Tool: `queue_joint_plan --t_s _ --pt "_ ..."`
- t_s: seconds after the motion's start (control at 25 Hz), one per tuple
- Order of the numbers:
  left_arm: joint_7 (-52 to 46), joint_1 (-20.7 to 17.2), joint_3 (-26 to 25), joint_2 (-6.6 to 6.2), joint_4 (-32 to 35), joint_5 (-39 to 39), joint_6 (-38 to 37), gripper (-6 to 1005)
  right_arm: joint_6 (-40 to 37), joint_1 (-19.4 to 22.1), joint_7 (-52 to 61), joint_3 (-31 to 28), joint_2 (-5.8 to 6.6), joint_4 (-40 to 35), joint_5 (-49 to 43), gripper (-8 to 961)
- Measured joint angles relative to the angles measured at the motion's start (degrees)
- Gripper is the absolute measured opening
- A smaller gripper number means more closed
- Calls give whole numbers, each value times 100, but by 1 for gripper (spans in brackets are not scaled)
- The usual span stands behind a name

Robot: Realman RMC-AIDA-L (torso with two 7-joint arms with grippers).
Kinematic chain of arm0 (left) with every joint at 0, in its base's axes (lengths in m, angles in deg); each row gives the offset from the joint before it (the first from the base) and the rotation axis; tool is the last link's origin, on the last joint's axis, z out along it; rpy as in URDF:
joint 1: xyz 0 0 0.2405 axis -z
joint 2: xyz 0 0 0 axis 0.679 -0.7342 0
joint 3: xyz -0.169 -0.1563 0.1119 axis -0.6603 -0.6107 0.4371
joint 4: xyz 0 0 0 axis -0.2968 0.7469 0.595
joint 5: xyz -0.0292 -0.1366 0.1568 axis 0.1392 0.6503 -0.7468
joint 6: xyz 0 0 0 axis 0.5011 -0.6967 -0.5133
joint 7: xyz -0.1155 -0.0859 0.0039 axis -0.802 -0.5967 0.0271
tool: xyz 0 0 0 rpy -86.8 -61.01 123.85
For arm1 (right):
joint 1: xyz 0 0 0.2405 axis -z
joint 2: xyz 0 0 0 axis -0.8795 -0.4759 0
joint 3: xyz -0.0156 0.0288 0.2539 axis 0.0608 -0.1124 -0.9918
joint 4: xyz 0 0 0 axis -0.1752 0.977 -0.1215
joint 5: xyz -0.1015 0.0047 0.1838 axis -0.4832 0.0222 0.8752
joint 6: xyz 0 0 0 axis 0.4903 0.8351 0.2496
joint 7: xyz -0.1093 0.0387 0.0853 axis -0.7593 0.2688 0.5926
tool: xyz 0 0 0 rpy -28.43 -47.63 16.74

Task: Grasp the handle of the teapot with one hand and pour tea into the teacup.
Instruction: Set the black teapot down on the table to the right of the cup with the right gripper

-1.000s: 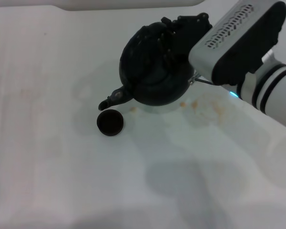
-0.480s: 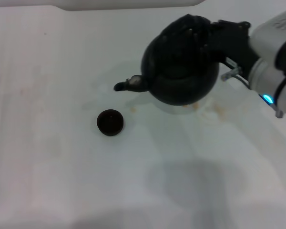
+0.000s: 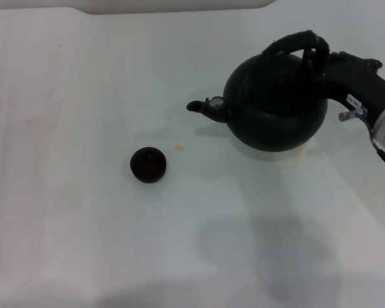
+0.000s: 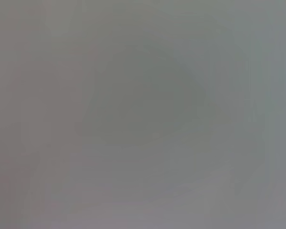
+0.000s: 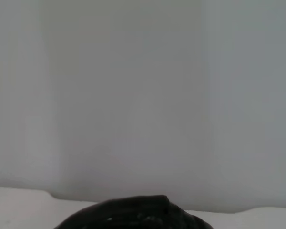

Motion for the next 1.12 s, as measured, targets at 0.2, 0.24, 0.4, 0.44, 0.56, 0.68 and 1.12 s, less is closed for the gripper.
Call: queue_joint_plan --t_s 0.2,0.24,0.4,0.44,0.56,0.68,1.12 --pt "1 27 -7 -11 0 0 -10 877 -279 50 8 13 0 301 360 154" --pt "1 31 -8 -11 0 1 -13 877 -329 42 7 20 4 363 455 154" --pt "1 36 -14 -18 8 10 -17 877 -596 55 5 46 16 585 728 154" --pt "1 36 -14 -20 8 10 -17 877 -635 68 5 50 18 614 742 154" --pt "1 37 -14 -21 8 13 -14 877 -655 75 6 54 18 643 754 154" --pt "1 37 -14 -20 8 22 -9 877 -655 77 7 59 18 693 796 154" --pt "1 36 -14 -18 17 45 -11 876 -659 83 11 30 16 933 816 154"
